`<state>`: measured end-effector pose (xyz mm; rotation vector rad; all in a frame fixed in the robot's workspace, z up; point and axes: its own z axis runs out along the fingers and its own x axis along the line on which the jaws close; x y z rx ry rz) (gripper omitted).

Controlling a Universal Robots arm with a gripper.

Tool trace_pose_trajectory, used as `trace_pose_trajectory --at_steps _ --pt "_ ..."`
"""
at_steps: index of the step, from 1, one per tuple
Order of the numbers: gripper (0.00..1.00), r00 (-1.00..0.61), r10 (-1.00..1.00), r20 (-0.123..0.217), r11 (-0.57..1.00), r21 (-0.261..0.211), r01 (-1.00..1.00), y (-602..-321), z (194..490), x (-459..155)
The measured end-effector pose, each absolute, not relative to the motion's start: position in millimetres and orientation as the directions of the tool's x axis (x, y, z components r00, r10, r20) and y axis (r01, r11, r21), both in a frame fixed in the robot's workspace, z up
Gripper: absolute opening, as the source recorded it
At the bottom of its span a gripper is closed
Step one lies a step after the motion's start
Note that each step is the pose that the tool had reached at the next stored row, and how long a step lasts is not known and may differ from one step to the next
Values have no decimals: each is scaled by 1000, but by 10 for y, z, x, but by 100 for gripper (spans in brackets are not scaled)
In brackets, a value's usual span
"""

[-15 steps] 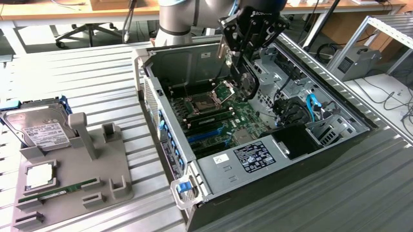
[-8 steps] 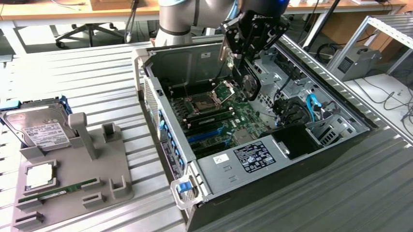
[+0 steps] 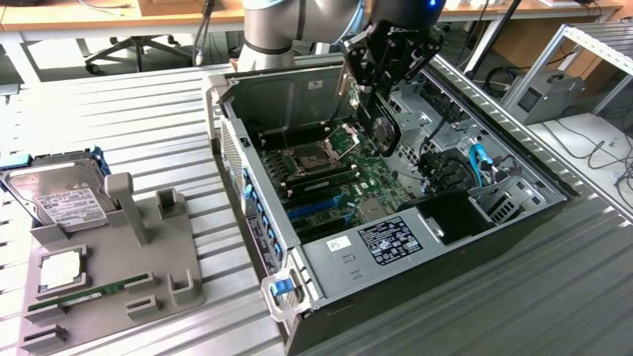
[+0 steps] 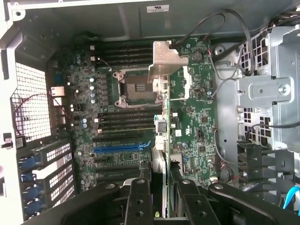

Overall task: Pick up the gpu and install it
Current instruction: 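Pick up the gpu and move the gpu toward the slot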

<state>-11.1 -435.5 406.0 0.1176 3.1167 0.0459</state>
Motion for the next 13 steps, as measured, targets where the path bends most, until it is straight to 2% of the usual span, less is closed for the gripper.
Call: trace_pose_trajectory --at_steps 13 --pt "26 -997 75 -22 997 19 75 -4345 3991 -35"
